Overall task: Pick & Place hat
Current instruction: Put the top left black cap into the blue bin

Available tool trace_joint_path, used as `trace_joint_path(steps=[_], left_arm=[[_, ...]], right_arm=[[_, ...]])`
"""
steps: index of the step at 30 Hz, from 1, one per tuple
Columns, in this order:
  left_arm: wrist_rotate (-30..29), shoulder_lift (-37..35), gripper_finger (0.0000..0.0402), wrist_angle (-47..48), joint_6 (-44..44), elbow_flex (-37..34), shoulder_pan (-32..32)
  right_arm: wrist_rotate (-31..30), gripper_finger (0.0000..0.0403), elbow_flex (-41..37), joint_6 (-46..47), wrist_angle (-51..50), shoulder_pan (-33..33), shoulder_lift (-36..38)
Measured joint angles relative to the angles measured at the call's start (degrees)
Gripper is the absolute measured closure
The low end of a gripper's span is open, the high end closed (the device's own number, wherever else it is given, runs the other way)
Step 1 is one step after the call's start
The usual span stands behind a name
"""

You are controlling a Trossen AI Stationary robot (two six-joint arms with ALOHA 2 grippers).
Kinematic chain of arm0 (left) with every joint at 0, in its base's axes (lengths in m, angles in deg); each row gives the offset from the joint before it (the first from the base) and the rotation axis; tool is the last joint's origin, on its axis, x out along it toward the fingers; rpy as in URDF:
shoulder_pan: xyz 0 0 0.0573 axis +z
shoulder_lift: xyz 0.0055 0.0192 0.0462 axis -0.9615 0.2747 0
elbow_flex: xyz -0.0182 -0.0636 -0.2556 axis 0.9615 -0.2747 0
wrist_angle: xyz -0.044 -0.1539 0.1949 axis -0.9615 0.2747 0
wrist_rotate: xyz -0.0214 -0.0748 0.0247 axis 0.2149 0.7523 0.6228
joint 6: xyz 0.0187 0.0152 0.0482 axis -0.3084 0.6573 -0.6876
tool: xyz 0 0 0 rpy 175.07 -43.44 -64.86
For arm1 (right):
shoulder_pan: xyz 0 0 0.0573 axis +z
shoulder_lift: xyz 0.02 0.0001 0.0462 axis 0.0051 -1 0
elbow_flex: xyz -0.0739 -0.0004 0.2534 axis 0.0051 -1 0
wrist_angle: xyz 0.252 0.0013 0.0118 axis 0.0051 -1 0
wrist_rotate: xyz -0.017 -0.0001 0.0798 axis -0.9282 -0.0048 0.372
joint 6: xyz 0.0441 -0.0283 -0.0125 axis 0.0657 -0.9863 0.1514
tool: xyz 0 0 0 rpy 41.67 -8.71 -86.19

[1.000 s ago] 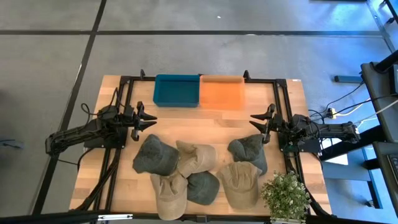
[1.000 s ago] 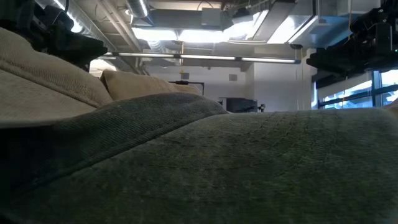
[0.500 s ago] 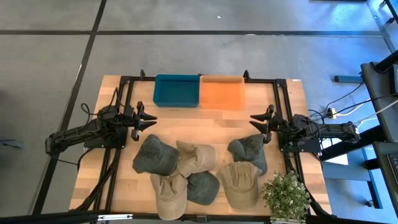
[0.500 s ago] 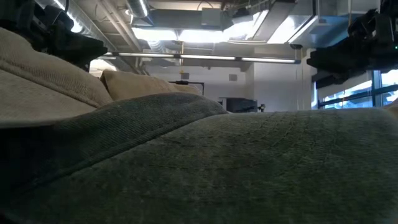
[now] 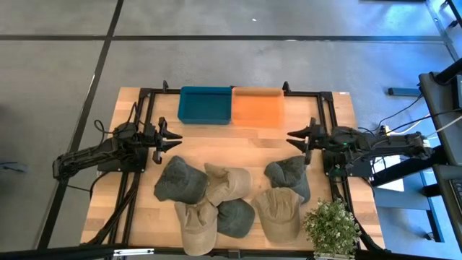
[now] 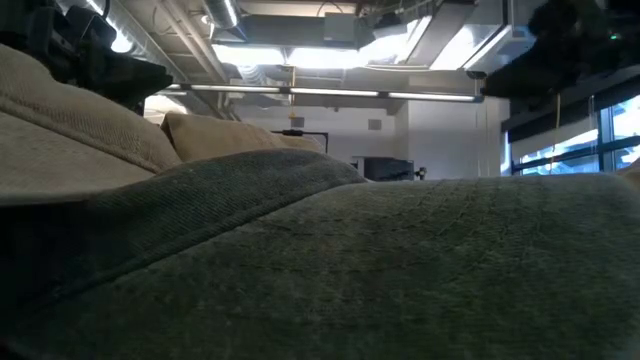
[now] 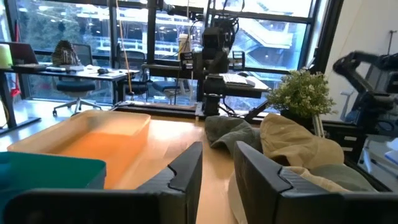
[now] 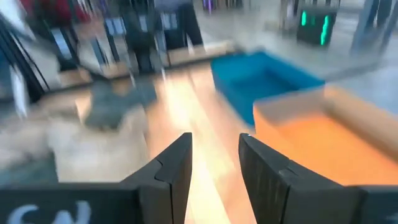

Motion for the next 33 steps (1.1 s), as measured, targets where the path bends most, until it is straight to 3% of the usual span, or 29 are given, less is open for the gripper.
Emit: trace_joint_path(steps=[8,18,21,29,33], left_arm=[[0.0,0.0,0.0313,0.0,-0.1,0.0,0.0],[0.0,0.0,0.0313,-0.5,-1.7,0.0,0.0],[0.0,0.0,0.0313,-0.5,-1.3,0.0,0.0],[0.0,0.0,0.0313,-0.5,-1.2,0.0,0.0],[0.0,0.0,0.0313,-0.4,-0.6,0.0,0.0]], right_arm=[[0.2,0.0269,9.5,-0.3,-3.6,0.0,-19.0],[3.2,0.0264,14.6,-6.4,-6.4,0.0,-26.2],[3.1,0.0239,14.7,-6.5,-5.3,0.0,-26.4],[1.9,0.0129,14.7,-6.3,-5.3,-0.9,-26.4],[1.9,0.0105,14.7,-6.8,-5.3,-0.9,-26.4]])
